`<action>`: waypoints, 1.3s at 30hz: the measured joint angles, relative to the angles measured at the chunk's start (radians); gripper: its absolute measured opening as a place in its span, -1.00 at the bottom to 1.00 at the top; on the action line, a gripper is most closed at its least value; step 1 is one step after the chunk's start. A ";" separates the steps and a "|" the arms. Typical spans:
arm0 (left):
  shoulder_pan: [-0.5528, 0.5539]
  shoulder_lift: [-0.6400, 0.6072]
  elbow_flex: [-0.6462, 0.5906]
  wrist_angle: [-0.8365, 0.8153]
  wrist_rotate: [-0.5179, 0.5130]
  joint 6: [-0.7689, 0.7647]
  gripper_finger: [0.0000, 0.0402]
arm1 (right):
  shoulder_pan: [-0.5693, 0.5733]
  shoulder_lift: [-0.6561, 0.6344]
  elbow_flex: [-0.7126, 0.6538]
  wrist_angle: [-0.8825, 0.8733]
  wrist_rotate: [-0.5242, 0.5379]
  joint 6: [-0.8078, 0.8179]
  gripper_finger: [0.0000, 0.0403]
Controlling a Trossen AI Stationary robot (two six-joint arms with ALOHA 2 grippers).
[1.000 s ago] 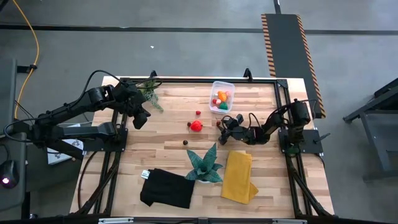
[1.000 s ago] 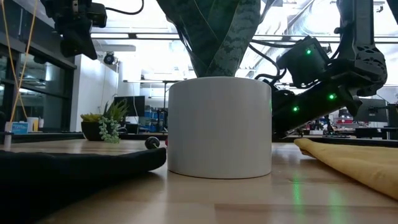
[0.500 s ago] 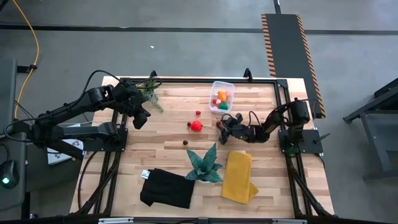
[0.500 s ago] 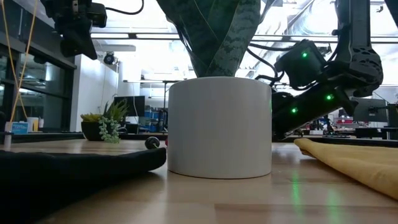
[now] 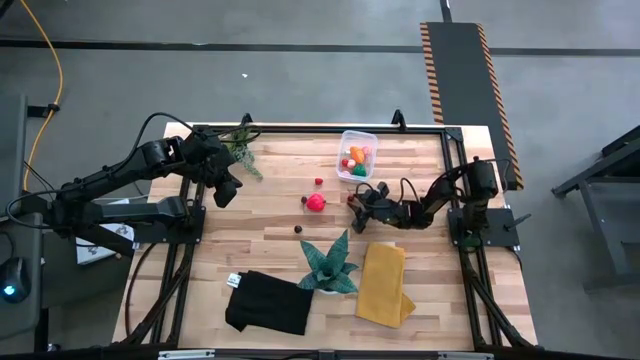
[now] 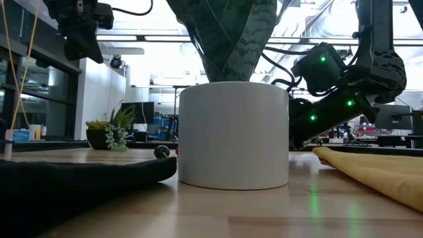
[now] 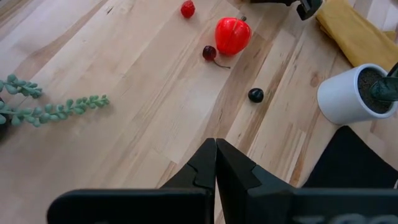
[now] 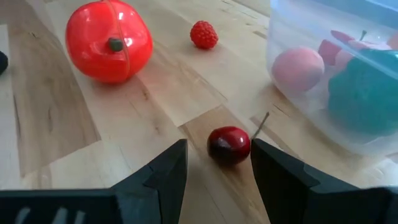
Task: Pick and placing Produce into tupperware
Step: Put the right red cherry into the transparent container
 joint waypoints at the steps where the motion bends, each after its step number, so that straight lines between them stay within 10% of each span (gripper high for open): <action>1: 0.000 0.000 0.000 0.000 0.000 0.000 -1.00 | -0.004 0.000 0.000 0.000 -0.002 0.000 -0.17; 39: 0.000 0.000 0.000 -0.039 0.000 0.004 -1.00 | -0.007 0.073 0.077 0.015 -0.011 -0.011 -0.53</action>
